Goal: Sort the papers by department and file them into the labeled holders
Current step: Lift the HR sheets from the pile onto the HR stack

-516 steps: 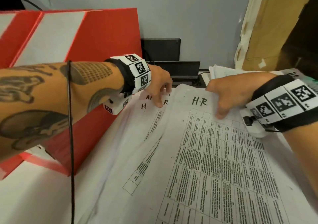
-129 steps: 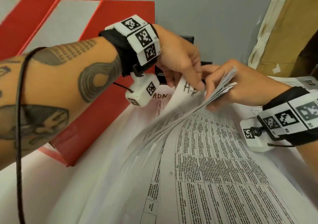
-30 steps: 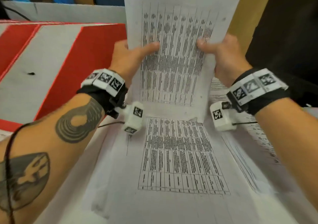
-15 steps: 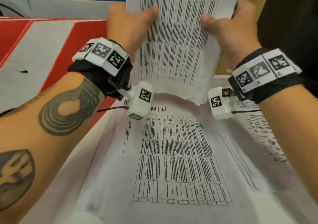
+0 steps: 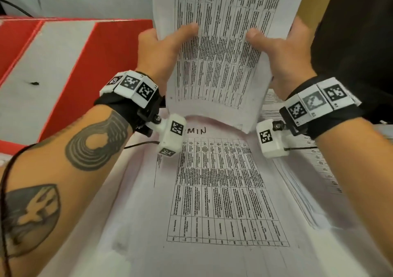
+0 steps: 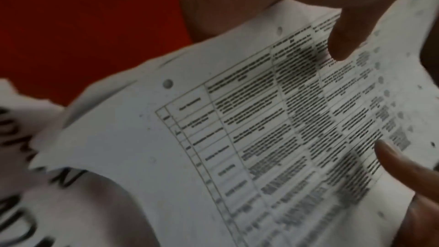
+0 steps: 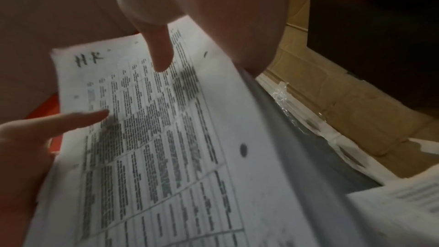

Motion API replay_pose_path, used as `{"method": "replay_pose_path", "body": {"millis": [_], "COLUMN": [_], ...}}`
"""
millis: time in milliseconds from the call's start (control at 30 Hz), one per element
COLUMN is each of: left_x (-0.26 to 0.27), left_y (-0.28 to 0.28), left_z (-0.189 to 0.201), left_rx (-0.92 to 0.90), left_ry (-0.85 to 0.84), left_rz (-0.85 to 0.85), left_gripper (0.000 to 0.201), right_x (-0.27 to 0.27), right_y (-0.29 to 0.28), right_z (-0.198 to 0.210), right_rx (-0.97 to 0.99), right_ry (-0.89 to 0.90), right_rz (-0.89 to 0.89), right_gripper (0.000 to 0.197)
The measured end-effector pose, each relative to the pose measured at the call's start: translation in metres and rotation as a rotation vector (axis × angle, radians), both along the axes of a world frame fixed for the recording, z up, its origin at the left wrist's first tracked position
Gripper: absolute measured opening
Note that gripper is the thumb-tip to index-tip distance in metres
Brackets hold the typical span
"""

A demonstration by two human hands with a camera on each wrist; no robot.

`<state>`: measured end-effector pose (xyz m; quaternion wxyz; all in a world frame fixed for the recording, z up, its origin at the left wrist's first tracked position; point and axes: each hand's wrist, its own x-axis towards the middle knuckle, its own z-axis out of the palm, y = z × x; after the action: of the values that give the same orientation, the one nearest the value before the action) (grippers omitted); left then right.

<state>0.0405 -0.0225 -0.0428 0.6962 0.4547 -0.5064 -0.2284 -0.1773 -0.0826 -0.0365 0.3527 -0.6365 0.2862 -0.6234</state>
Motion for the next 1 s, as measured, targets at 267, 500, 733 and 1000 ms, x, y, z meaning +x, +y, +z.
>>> {"method": "replay_pose_path", "body": {"millis": [267,500,733,1000], "left_x": [-0.008,-0.003,0.011,-0.045], "left_y": [-0.002,-0.014,-0.021,-0.036], "left_z": [-0.011,-0.028,-0.011,-0.013], "left_rx": [0.193,0.185,0.210,0.425], "left_ry": [0.079,0.008,-0.077,0.435], "left_rz": [0.006,0.013,0.097,-0.500], "left_gripper": [0.087,0.027,0.032,0.051], "right_x": [0.005,0.010,-0.004,-0.036], "right_y": [-0.009,-0.008,-0.021,-0.057], "right_z": [-0.015,-0.026,0.017,0.010], "right_rx": [0.047,0.179,0.234,0.592], "right_ry": [0.078,0.035,-0.261,-0.620], "right_rz": [-0.120,-0.077,-0.131,-0.149], "right_gripper": [0.031,0.024,0.024,0.033]}}
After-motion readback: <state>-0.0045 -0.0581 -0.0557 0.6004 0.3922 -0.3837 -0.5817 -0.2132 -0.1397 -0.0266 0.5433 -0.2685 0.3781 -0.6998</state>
